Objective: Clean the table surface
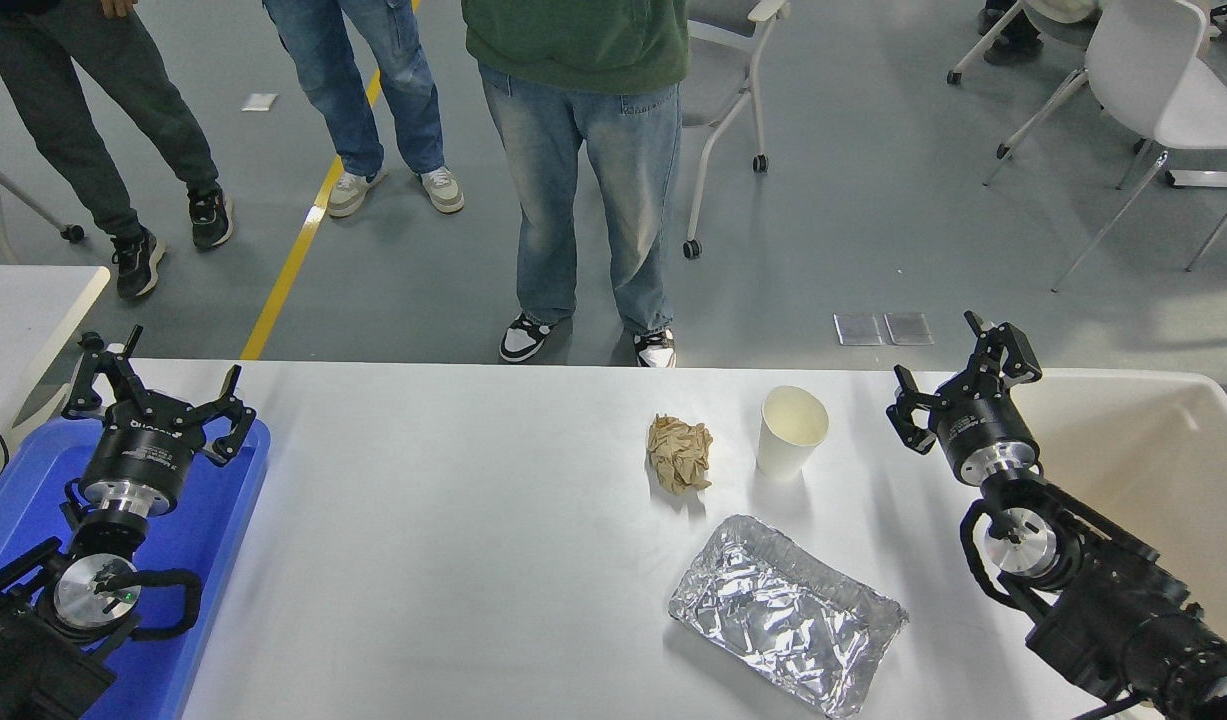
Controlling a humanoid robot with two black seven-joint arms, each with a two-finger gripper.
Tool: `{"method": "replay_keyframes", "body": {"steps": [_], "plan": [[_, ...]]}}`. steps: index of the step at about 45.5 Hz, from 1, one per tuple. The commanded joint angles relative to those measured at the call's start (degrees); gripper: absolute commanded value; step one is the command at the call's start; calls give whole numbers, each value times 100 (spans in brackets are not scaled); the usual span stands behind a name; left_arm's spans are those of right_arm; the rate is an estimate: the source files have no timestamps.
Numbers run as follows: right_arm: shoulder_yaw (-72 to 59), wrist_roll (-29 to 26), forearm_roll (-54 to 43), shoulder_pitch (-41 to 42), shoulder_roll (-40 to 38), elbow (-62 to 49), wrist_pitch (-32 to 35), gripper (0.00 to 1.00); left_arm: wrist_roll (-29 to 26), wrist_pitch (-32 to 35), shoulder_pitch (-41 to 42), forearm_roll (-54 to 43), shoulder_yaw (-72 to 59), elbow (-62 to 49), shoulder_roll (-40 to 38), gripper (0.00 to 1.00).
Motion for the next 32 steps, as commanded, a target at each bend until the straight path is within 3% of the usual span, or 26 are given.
{"method": "replay_keyframes", "body": {"steps": [1, 32], "plan": [[-243, 19, -12, 16, 9, -9, -58, 100, 0, -2, 0, -7, -8, 1, -8, 100], [-928, 98, -12, 183, -194, 52, -5, 99, -97, -2, 0, -25, 1, -8, -8, 100]]}}
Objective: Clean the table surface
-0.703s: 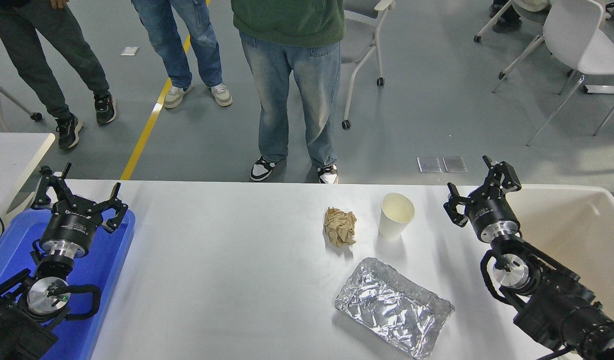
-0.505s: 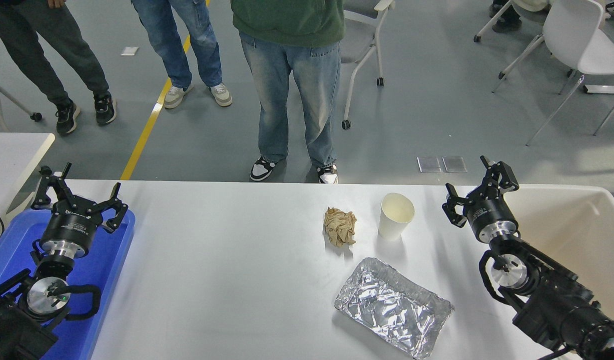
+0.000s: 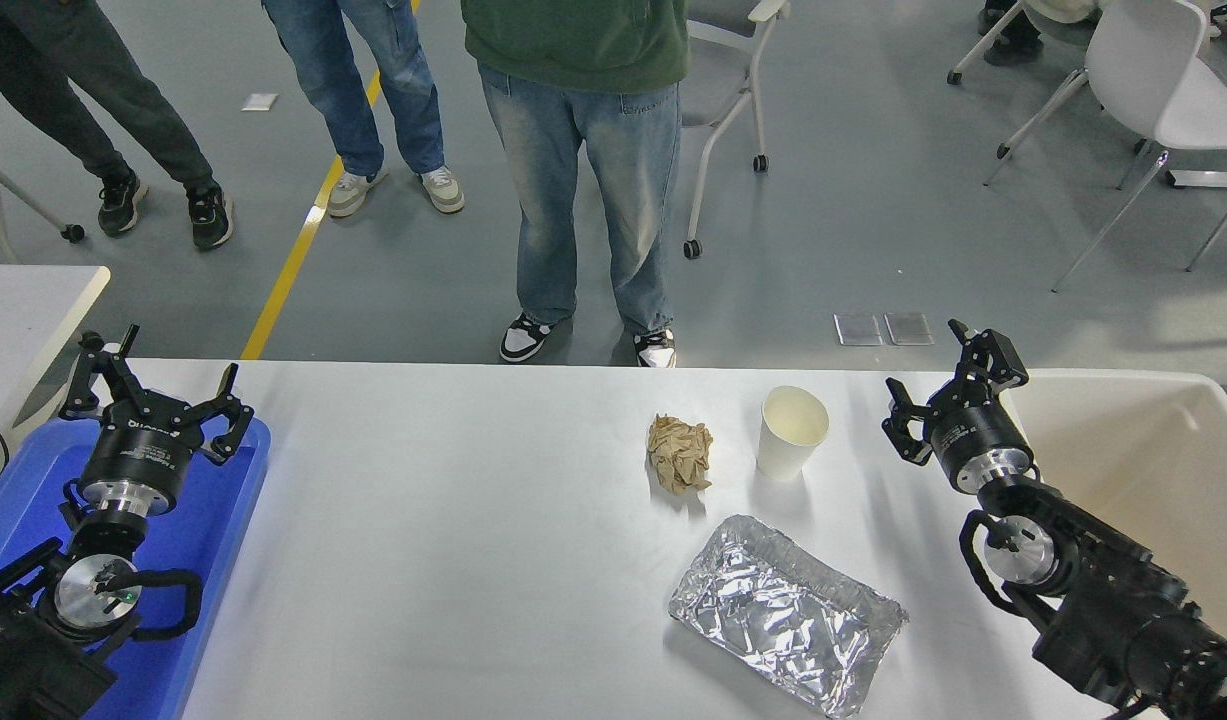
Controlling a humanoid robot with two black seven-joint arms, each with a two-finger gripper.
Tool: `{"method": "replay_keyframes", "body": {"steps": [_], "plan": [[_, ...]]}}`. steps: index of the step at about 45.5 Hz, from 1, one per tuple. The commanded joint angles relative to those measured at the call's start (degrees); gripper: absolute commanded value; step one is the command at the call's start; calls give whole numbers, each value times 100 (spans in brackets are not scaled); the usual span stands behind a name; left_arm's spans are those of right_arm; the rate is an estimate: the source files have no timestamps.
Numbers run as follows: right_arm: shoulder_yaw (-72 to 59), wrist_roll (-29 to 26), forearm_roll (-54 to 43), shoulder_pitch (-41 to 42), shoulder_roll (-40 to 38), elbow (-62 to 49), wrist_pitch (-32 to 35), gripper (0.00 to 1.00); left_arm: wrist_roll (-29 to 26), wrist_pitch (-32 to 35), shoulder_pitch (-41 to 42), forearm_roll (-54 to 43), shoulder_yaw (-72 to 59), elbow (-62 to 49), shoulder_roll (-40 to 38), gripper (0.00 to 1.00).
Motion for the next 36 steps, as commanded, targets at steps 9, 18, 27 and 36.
{"method": "replay_keyframes", "body": {"steps": [9, 18, 27, 36], "plan": [[-511, -11, -5, 132, -353, 408, 0, 99, -9, -1, -2, -1, 1, -4, 8, 100], [-625, -310, -5, 193, -678, 936, -158, 99, 0, -1, -2, -1, 1, -4, 8, 100], [-968, -486, -409, 316, -740, 1033, -404, 99, 0, -1, -2, -1, 1, 4, -1, 100], [-1214, -811, -725, 421, -1047, 1621, -808, 99, 0, -1, -2, -1, 1, -4, -1, 100]]}}
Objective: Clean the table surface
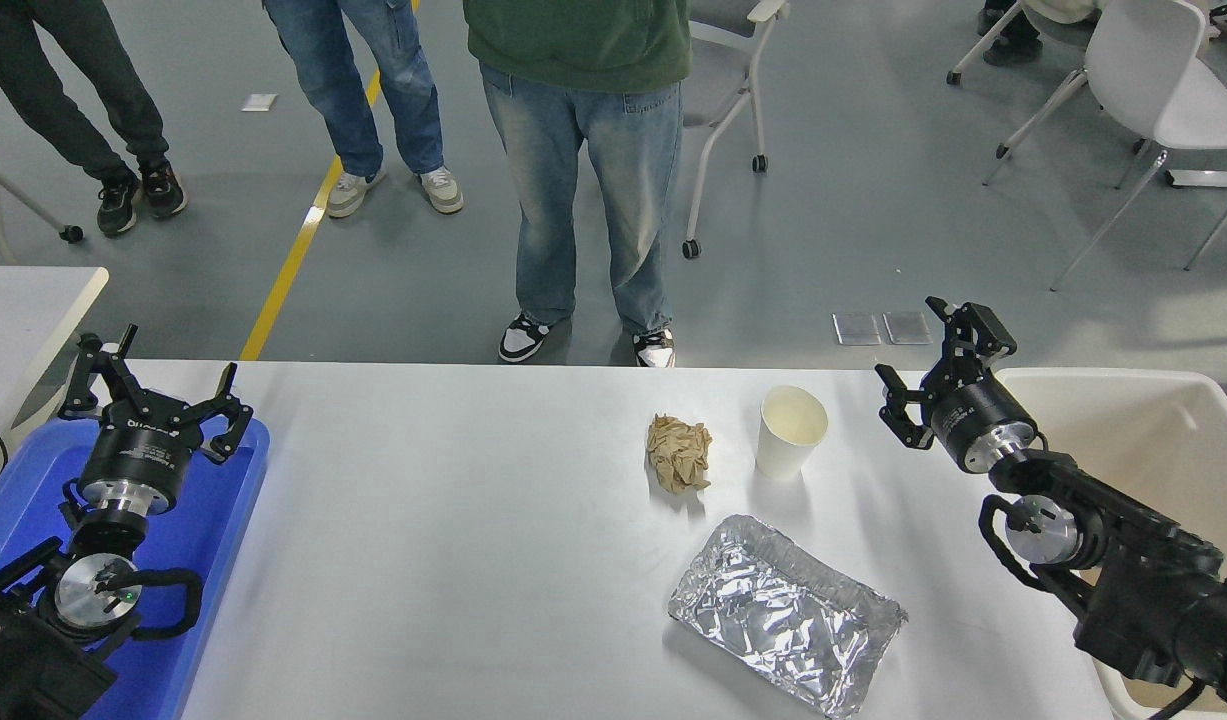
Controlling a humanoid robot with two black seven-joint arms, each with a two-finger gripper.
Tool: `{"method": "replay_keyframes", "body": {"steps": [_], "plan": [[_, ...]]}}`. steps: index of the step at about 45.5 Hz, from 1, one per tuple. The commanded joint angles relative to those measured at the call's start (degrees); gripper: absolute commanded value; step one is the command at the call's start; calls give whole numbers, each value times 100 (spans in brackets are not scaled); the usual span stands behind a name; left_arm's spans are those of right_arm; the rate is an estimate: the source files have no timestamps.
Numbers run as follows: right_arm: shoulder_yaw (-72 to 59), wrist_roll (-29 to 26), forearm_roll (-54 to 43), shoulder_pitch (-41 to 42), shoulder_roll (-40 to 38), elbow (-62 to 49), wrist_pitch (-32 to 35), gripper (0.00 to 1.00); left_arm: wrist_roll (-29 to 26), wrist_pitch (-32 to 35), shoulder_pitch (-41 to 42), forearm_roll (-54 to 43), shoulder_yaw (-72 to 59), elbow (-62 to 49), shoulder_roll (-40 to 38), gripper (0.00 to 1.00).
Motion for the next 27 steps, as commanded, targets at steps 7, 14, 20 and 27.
{"method": "replay_keyframes", "body": {"steps": [7, 14, 20, 27], "plan": [[-732, -571, -552, 357, -767, 1249, -842, 99, -8, 9, 1, 0, 1, -5, -3, 100], [-1496, -633, -974, 787, -1321, 1926, -1176, 99, 1, 0, 1, 0, 1, 4, -3, 100], [-2348, -896, -1185, 1375, -1576, 2296, -1335, 100, 1, 8, 1, 0, 1, 3, -3, 100], [-3359, -1229, -1484, 2167, -1629, 2454, -1397, 99, 1, 9, 1, 0, 1, -5, -3, 100]]}}
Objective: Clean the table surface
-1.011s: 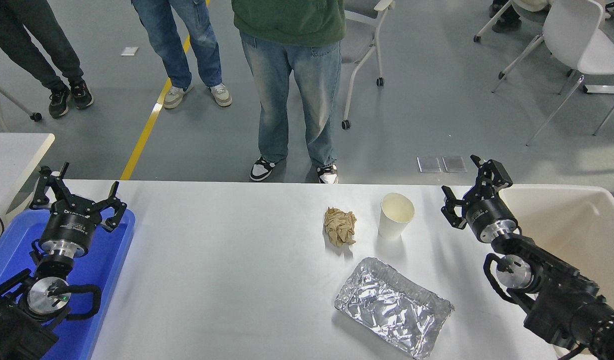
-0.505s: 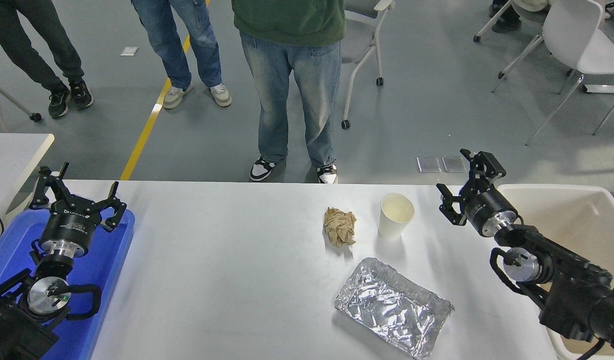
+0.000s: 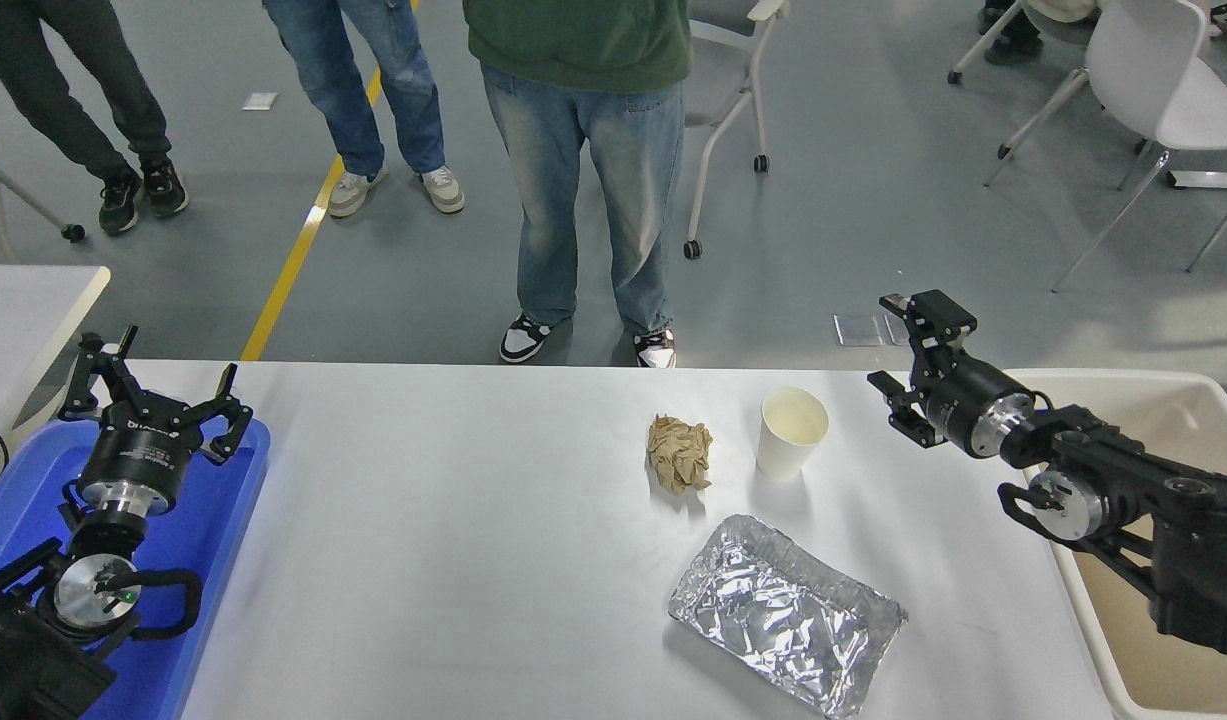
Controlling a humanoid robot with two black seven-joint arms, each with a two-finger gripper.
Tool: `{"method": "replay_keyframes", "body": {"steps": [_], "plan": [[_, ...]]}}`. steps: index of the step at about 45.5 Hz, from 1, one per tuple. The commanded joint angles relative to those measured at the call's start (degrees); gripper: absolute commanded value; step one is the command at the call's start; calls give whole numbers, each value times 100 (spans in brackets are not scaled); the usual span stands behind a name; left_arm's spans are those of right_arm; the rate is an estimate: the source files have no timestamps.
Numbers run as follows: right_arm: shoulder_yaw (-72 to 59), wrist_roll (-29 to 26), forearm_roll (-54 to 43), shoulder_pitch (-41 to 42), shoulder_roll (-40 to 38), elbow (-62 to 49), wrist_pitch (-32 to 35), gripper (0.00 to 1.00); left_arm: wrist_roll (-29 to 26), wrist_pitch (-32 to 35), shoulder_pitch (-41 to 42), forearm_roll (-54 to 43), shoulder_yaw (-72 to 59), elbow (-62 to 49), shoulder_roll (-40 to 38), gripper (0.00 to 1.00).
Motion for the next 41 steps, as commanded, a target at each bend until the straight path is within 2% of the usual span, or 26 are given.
{"method": "replay_keyframes", "body": {"steps": [1, 8, 18, 26, 34, 41], "plan": [[-1508, -560, -480, 1121, -328, 567, -245, 99, 5, 3, -1, 0, 0, 1, -3, 100], [-2448, -1282, -857, 1939, -345, 840, -184, 99, 5, 3, -1, 0, 0, -7, -3, 100], [-3381, -1344, -1025, 2757, -126, 832, 238, 100, 5, -5, -1, 0, 0, -7, -3, 100], [-3451, -1396, -1524, 2836, 164, 788, 589, 99, 5, 3, -1, 0, 0, -7, -3, 100], [-3434, -2169, -2711, 2810, 735, 753, 687, 98, 5, -5, -1, 0, 0, 2, -3, 100], [-3372, -2284, -2774, 2810, 850, 507, 1081, 99, -4, -5, -1, 0, -9, 1, -3, 100]]}}
